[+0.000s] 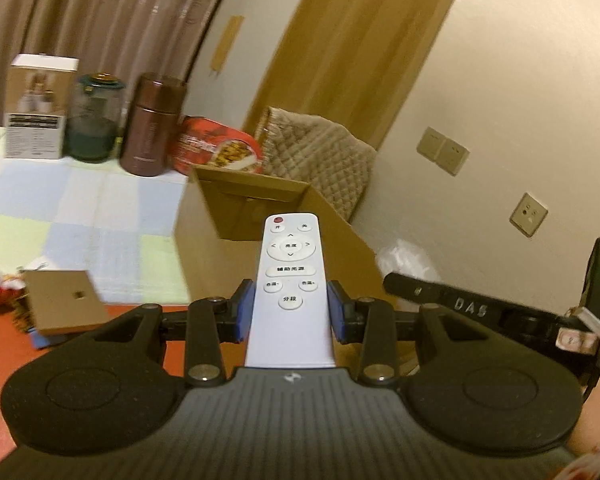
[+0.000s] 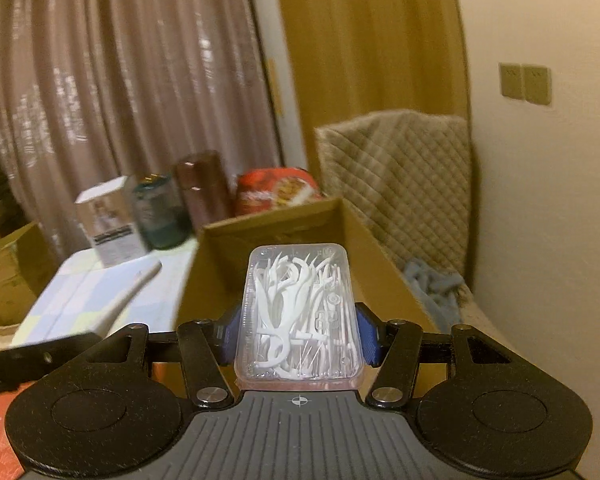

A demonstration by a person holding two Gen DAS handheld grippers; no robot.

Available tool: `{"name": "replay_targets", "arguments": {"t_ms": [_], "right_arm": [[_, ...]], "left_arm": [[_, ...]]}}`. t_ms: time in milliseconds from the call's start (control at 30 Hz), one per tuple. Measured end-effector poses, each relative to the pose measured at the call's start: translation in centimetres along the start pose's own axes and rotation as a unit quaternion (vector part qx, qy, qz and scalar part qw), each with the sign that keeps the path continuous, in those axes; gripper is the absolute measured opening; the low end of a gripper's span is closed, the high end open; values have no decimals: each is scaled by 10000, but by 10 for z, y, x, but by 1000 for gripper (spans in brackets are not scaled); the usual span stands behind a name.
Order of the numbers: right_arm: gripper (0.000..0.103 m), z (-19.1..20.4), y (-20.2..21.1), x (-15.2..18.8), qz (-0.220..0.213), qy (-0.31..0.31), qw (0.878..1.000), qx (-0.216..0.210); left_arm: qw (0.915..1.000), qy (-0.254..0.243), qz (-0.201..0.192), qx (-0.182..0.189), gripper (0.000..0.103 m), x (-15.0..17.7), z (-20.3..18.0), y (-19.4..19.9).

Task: Organize rigid objects
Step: 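Carry the white remote and clear floss box over the cardboard box with both tools, then open the left tool to drop the remote while the right tool releases the floss box into the box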

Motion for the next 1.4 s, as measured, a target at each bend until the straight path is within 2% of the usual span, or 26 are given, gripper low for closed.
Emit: {"name": "replay_targets", "arguments": {"t_ms": [300,533,967,1400], "right_arm": [[54,-38,-18,-4,280,-408,9988,-46],[54,-47,-25,1,458,-577,9972,-161],[54,-44,-29,1,521,-573,9969,-148],[54,-43,-31,3,555,-574,9967,-166]], "left_arm": [[9988,-305,379,101,33,-10,-12,-54],[9977,-366,571,47,33,-4,-11,-72],[9980,-309,546,-69,35,-2,-5,-75],[9995,1,276,-180,36,-13,11,-50]]}}
Point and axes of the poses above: each gripper's, at about its wrist camera, not at the fingertips, and y roughly against the way its jaws point, z to its left, x to its underside, the point moved 6 cm from there along -y, roughly the way its jaws point, and after that the axes turned 14 degrees about z, right-handed, at the moved point
